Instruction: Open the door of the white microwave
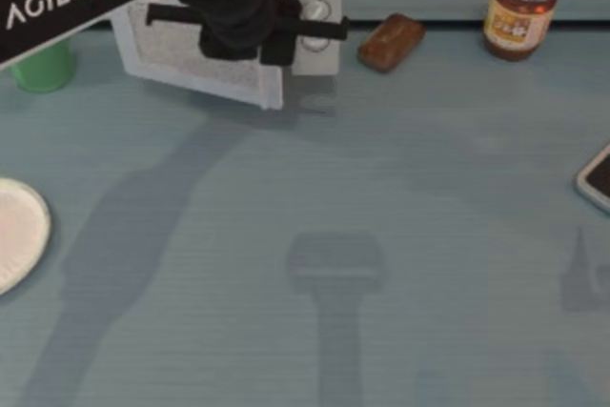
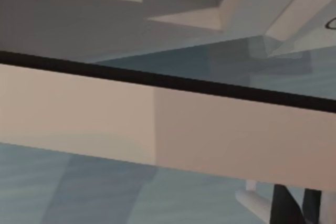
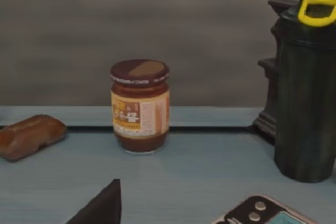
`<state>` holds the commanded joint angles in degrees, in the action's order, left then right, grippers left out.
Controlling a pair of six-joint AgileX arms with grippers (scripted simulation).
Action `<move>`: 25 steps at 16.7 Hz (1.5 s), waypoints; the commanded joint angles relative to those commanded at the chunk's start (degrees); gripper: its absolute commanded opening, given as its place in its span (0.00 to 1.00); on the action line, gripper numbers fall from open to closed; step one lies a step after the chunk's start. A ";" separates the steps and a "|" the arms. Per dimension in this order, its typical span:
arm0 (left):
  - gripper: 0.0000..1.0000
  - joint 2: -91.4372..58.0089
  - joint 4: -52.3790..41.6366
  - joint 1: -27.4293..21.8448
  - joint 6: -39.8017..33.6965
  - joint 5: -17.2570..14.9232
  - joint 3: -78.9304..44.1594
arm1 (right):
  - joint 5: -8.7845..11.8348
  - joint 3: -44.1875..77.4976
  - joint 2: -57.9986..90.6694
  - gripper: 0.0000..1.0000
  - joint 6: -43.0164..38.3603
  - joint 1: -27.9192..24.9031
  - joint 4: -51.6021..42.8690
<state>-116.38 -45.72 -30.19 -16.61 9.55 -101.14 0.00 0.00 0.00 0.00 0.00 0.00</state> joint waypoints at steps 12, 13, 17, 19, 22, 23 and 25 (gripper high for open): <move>0.00 1.31 0.89 0.10 1.67 -1.18 2.15 | 0.00 0.00 0.00 1.00 0.00 0.00 0.00; 0.00 2.21 1.39 0.43 2.92 -1.78 3.54 | 0.00 0.00 0.00 1.00 0.00 0.00 0.00; 0.00 5.18 3.19 1.37 6.72 -3.72 7.49 | 0.00 0.00 0.00 1.00 0.00 0.00 0.00; 0.00 5.20 3.20 1.38 6.74 -3.73 7.51 | 0.00 0.00 0.00 1.00 0.00 0.00 0.00; 0.00 5.20 3.20 1.38 6.74 -3.73 7.51 | 0.00 0.00 0.00 1.00 0.00 0.00 0.00; 0.00 5.20 3.20 1.38 6.74 -3.73 7.51 | 0.00 0.00 0.00 1.00 0.00 0.00 0.00; 0.00 5.20 3.20 1.38 6.74 -3.73 7.51 | 0.00 0.00 0.00 1.00 0.00 0.00 0.00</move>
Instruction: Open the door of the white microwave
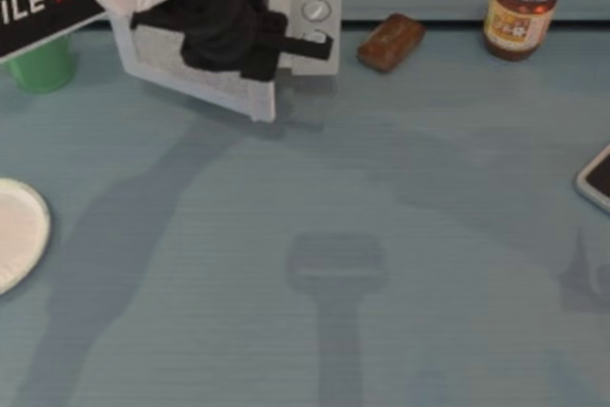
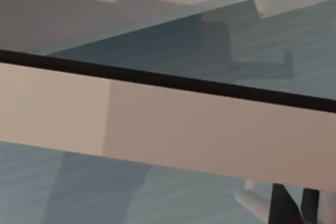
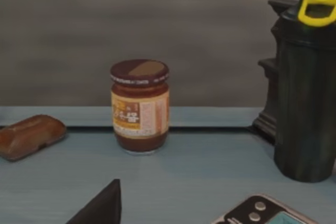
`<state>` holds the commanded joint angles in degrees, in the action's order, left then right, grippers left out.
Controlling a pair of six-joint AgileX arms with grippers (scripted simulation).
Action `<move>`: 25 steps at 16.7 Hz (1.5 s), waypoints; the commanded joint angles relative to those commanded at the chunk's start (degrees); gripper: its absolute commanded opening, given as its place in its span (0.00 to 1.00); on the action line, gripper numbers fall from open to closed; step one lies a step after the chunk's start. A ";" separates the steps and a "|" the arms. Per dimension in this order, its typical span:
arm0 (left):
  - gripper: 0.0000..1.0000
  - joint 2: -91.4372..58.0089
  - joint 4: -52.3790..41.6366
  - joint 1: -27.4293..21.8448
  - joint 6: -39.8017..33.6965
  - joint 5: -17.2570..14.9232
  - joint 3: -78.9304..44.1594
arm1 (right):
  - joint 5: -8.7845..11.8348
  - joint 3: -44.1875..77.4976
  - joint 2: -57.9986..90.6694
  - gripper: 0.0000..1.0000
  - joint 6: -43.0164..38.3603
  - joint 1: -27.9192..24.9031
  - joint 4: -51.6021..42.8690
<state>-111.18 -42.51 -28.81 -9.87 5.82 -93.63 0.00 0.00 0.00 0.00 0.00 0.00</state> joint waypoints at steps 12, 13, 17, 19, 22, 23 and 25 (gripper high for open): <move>0.00 0.00 0.00 0.00 0.00 0.00 0.00 | 0.00 0.00 0.00 1.00 0.00 0.00 0.00; 0.00 0.00 0.00 0.00 0.00 0.00 0.00 | 0.00 0.00 0.00 1.00 0.00 0.00 0.00; 0.00 -0.21 0.01 -0.34 -0.23 -0.37 0.16 | 0.00 0.00 0.00 1.00 0.00 0.00 0.00; 0.00 0.40 0.30 -0.11 0.61 -0.77 0.79 | 0.00 0.00 0.00 1.00 0.00 0.00 0.00; 0.00 2.55 1.13 1.00 4.18 -2.55 3.90 | 0.00 0.00 0.00 1.00 0.00 0.00 0.00; 0.00 3.35 1.45 1.38 5.45 -3.21 4.97 | 0.00 0.00 0.00 1.00 0.00 0.00 0.00; 0.00 4.59 2.05 1.89 7.19 -4.15 6.28 | 0.00 0.00 0.00 1.00 0.00 0.00 0.00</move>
